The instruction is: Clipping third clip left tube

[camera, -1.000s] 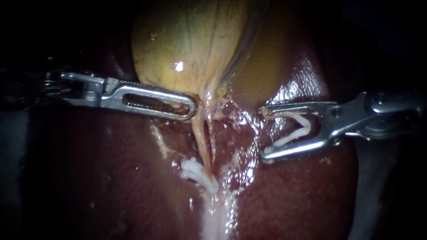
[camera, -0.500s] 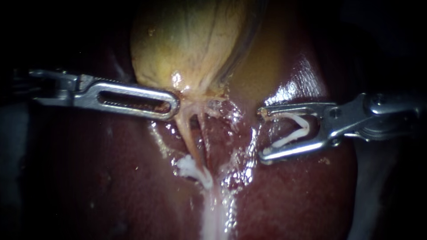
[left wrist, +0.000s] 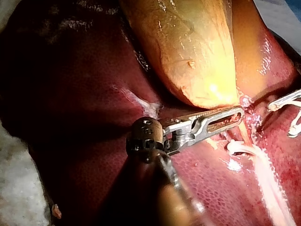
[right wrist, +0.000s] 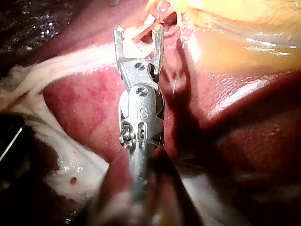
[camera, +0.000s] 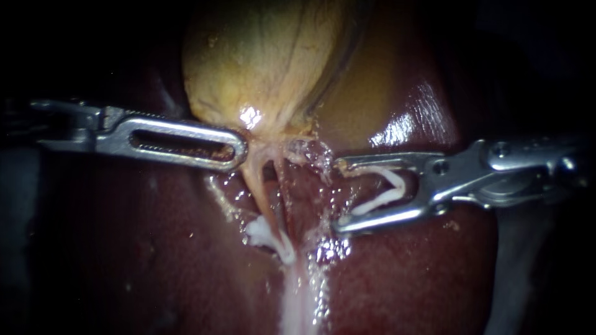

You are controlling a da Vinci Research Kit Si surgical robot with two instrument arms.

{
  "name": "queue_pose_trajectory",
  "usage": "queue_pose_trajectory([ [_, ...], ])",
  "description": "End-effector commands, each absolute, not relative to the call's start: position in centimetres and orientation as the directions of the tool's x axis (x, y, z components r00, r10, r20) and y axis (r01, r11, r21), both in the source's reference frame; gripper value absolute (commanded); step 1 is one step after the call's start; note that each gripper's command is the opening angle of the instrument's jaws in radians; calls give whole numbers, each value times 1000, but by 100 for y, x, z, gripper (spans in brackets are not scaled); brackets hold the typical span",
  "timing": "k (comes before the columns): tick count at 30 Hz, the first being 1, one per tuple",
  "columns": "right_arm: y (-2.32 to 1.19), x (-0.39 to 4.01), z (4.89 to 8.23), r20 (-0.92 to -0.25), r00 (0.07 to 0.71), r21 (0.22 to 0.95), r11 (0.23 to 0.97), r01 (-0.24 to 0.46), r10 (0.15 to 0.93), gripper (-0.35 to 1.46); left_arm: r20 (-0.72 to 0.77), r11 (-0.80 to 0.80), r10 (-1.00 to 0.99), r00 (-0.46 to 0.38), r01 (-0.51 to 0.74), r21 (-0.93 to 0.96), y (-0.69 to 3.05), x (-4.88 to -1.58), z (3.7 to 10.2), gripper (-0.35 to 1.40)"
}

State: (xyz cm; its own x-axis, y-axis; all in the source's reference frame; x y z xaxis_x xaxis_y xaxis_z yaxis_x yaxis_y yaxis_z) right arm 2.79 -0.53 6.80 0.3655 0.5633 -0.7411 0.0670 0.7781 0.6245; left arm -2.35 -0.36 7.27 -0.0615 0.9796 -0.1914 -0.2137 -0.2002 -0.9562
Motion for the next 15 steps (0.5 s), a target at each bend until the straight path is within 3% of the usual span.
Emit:
queue_pose_trajectory([
  [1, -55, 285, 684, -739, 366, 627, 776, 65, 566, 50, -192, -200, 980, -62, -213, -956, -36, -235, 728, -35],
  [15, -69, 333, 719, -724, 368, 644, 762, 59, 584, 50, -192, -200, 980, -60, -215, -956, -37, -238, 725, -35],
])
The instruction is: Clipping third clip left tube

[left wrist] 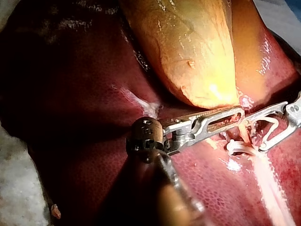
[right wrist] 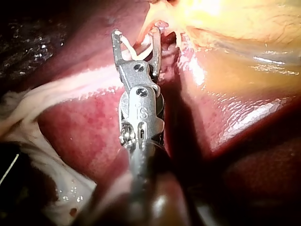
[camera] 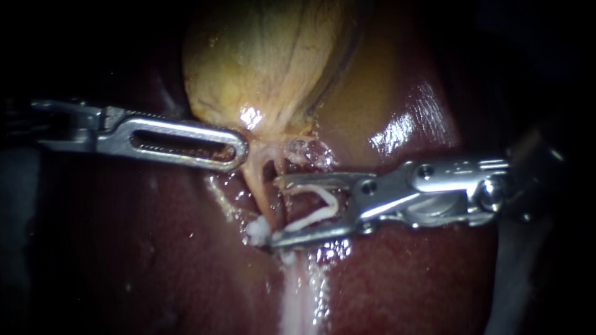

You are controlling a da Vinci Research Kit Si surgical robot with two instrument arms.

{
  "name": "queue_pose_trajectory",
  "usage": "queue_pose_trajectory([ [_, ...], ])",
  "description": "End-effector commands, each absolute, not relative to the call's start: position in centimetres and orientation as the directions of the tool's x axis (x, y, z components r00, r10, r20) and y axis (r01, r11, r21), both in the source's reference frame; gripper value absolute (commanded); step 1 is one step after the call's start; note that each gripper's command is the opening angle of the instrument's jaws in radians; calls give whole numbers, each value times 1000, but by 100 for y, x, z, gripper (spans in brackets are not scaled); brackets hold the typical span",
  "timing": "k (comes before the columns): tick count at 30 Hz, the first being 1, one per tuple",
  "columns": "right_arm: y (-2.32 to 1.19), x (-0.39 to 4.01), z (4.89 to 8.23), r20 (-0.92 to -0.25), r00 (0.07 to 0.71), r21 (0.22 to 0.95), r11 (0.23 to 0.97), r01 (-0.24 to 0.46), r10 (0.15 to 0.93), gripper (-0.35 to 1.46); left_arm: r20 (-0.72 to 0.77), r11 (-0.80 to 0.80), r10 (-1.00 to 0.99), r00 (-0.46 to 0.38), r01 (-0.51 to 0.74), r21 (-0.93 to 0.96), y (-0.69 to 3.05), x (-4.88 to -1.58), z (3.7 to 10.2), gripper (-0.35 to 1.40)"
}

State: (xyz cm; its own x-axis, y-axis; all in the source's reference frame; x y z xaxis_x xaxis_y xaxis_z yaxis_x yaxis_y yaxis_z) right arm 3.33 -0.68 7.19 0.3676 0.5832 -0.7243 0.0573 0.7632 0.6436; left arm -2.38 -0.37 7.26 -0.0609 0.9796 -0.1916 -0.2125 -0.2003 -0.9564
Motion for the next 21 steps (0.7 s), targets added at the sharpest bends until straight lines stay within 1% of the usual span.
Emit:
queue_pose_trajectory([
  [1, -68, 335, 721, -724, 368, 644, 763, 58, 583, 50, -192, -200, 980, -60, -215, -956, -37, -239, 725, -35],
  [6, -68, 349, 728, -717, 367, 651, 758, 48, 593, 50, -192, -200, 980, -59, -216, -956, -37, -241, 724, -35],
  [11, -65, 365, 733, -689, 363, 683, 730, 35, 627, 50, -192, -200, 980, -59, -216, -956, -37, -242, 724, -35],
  [17, -61, 379, 736, -645, 303, 746, 664, 49, 702, 49, -192, -200, 980, -58, -216, -956, -37, -244, 725, -35],
  [21, -59, 387, 737, -632, 283, 763, 644, 59, 722, 49, -192, -200, 980, -58, -217, -956, -37, -245, 726, -35],
])
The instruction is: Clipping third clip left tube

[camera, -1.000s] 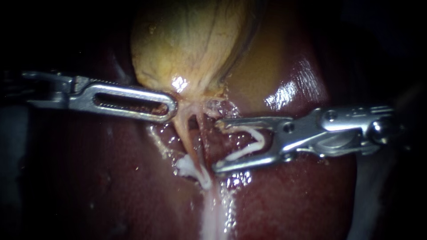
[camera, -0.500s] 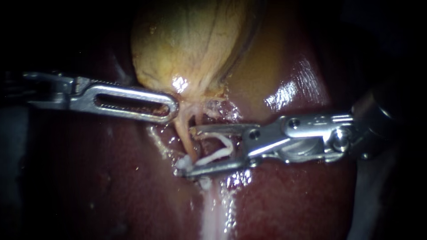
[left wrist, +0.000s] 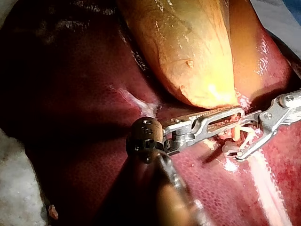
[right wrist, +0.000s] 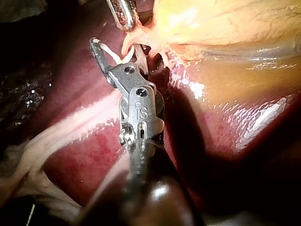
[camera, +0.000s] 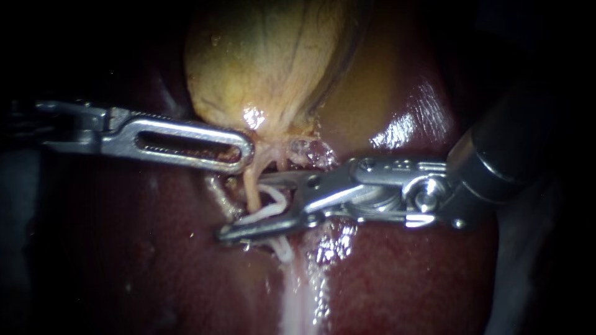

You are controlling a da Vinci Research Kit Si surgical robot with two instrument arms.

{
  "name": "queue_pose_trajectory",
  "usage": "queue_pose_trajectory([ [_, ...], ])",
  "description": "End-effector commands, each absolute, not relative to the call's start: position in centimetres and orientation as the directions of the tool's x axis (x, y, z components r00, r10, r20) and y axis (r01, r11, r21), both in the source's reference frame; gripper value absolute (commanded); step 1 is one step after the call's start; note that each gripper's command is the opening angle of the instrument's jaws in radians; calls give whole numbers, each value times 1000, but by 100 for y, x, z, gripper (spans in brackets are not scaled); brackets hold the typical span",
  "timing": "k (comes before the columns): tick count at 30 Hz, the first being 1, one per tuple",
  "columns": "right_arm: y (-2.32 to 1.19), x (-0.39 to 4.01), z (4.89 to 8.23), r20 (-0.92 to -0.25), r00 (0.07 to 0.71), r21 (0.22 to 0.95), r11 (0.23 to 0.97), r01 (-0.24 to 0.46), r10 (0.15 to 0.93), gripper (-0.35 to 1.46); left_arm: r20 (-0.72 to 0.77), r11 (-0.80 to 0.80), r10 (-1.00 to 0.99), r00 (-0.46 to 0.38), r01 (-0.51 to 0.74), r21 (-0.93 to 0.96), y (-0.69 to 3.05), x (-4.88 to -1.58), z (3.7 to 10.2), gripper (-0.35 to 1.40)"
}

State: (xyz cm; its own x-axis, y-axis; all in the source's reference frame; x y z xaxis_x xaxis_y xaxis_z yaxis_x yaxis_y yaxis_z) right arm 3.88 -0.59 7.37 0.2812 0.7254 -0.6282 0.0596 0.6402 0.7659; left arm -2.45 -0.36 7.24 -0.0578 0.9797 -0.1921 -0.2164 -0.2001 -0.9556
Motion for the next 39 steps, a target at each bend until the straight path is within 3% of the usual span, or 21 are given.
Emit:
queue_pose_trajectory([
  [1, -58, 390, 737, -624, 278, 770, 635, 61, 730, 49, -192, -200, 980, -58, -217, -955, -36, -246, 726, -35],
  [14, -47, 392, 747, -562, 209, 825, 559, 77, 801, 45, -193, -201, 980, -58, -217, -955, -35, -247, 729, -35],
  [24, -45, 391, 750, -534, 201, 845, 530, 74, 821, 36, -193, -201, 980, -58, -217, -955, -35, -248, 730, -35],
  [39, -47, 387, 752, -500, 198, 865, 499, 62, 843, -35, -193, -201, 979, -57, -218, -955, -36, -248, 731, -35],
])
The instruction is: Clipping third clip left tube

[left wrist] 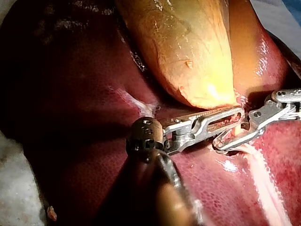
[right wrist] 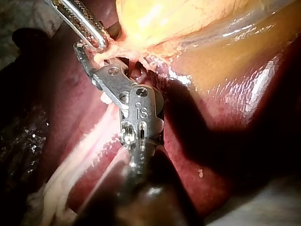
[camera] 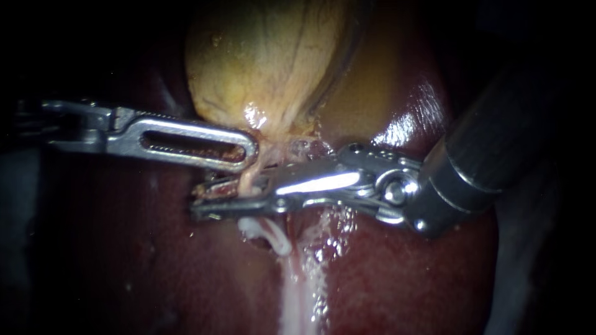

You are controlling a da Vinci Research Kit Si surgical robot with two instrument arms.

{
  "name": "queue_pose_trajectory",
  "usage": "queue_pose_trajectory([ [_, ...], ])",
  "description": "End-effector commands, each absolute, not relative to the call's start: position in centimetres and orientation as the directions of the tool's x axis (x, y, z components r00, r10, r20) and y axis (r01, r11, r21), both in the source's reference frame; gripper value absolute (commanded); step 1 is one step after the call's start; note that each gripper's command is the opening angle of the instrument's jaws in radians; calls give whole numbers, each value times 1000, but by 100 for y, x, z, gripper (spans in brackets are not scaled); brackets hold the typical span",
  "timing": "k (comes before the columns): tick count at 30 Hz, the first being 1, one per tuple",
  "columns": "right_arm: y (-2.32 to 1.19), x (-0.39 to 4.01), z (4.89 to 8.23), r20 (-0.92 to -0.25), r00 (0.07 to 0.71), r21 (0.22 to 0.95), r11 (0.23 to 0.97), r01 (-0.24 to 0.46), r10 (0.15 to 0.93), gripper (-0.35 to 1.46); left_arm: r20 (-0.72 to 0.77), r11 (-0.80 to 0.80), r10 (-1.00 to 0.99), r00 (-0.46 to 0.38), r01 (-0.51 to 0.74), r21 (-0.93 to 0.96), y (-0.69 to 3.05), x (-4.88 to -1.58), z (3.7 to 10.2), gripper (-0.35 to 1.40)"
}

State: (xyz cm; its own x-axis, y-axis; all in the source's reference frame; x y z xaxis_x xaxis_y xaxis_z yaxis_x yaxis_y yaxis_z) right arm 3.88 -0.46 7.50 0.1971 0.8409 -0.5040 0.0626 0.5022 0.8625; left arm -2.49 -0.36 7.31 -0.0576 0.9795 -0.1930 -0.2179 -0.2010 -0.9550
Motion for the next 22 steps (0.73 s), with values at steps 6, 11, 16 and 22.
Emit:
queue_pose_trajectory([
  [6, -46, 385, 752, -481, 224, 874, 484, 46, 848, -35, -193, -201, 979, -57, -218, -955, -36, -248, 731, -35],
  [11, -46, 382, 754, -479, 240, 874, 485, 39, 844, -35, -193, -201, 979, -57, -218, -955, -36, -248, 731, -35],
  [16, -47, 381, 754, -480, 239, 873, 486, 38, 844, -35, -193, -201, 979, -57, -218, -955, -36, -248, 731, -35],
  [22, -47, 380, 754, -480, 240, 873, 486, 38, 844, -35, -193, -201, 979, -57, -218, -955, -35, -248, 732, -35],
])
